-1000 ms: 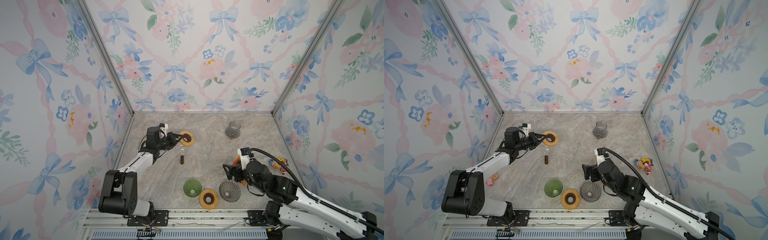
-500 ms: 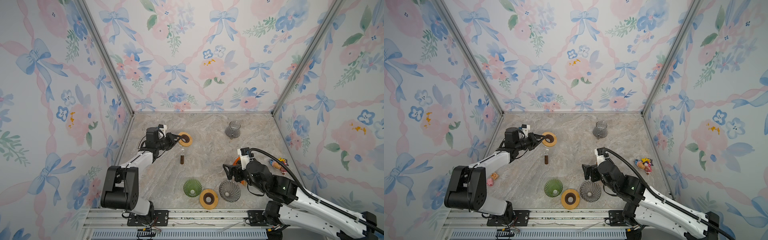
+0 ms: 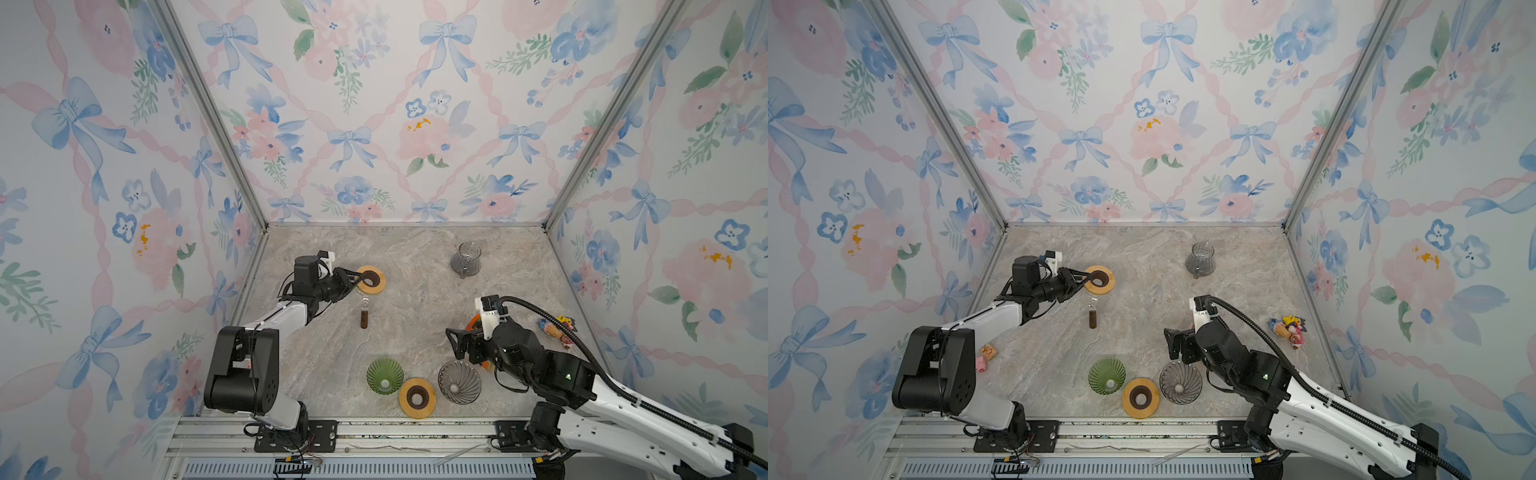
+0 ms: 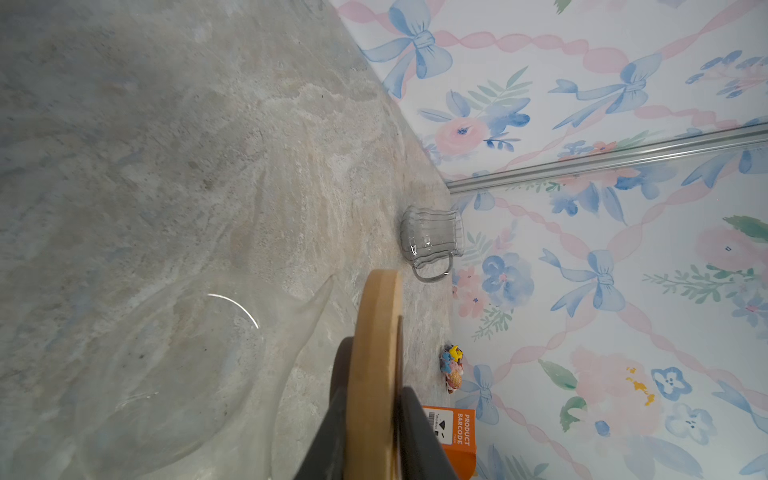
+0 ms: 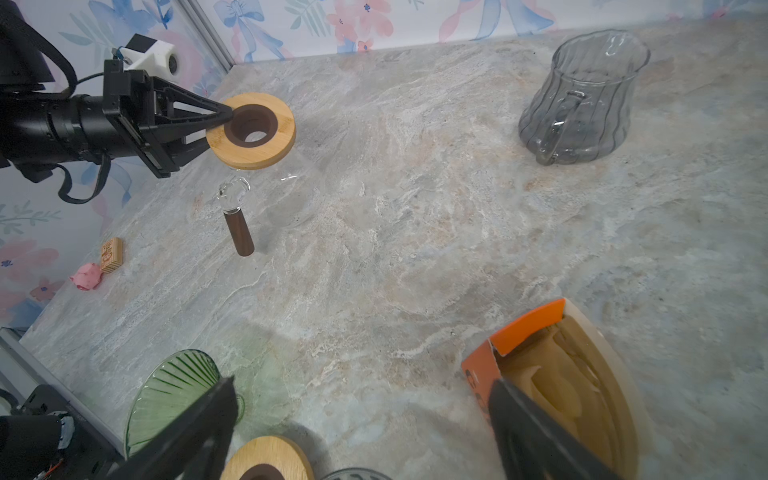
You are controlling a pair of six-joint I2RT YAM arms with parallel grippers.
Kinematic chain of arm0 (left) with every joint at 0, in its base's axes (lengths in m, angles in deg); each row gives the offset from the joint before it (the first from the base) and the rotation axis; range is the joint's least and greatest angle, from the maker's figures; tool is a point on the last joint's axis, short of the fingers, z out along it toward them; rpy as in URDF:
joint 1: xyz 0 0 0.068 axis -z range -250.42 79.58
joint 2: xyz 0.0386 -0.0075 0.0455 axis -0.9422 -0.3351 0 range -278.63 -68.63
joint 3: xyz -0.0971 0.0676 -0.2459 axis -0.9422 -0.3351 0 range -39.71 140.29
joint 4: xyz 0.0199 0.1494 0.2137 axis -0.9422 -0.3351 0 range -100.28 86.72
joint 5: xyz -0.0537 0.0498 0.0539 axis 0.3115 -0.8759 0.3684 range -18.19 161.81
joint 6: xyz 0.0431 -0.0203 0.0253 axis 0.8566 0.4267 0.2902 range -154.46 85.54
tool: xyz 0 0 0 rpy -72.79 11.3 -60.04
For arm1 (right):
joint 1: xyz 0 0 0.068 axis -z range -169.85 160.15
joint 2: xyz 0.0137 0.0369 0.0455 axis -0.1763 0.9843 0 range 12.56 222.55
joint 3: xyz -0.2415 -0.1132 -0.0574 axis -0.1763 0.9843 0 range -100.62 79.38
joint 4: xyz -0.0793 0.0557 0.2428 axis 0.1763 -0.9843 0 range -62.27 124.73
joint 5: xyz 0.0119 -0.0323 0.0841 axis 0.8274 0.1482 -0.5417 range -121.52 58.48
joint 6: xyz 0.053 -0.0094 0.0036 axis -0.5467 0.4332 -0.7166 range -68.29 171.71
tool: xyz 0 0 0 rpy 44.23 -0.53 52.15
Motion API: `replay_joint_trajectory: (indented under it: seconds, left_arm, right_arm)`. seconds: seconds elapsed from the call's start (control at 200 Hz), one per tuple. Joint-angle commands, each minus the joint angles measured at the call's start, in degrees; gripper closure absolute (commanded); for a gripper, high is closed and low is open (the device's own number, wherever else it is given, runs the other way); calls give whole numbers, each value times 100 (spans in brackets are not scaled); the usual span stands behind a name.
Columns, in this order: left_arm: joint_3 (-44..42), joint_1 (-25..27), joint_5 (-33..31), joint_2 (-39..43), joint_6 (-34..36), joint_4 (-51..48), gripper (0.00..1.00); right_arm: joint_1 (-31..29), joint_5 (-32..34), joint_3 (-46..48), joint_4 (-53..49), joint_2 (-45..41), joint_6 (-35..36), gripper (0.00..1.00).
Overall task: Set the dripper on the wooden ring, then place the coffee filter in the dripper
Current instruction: 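Lower the wooden ring onto the glass server mouth with the left gripper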
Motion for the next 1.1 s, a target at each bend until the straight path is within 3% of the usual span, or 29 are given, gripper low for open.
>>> replay_joint_trajectory:
  seconds: [0.0,0.185,0.46,0.69,1.095]
  left_arm:
    - [148,-52,-141,-42,316,-323,74]
    - [397,-78,-380,13,587,-918,66]
    - [674,-75,-652,37,864,-1548,39]
    - [860,-80,-785,137,1025,-1887,26]
    - [1144,-82,-1111,367,1437,-2530,29]
  right_arm:
    - [-103,49,-33,36,-11,-61,3]
    - [-113,41,-46,45,17,-40,4]
    - [-113,68,-43,46,24,-27,3]
    - [-110,94,-64,44,23,-2,3]
    - [-123,68,-138,114,141,26,3]
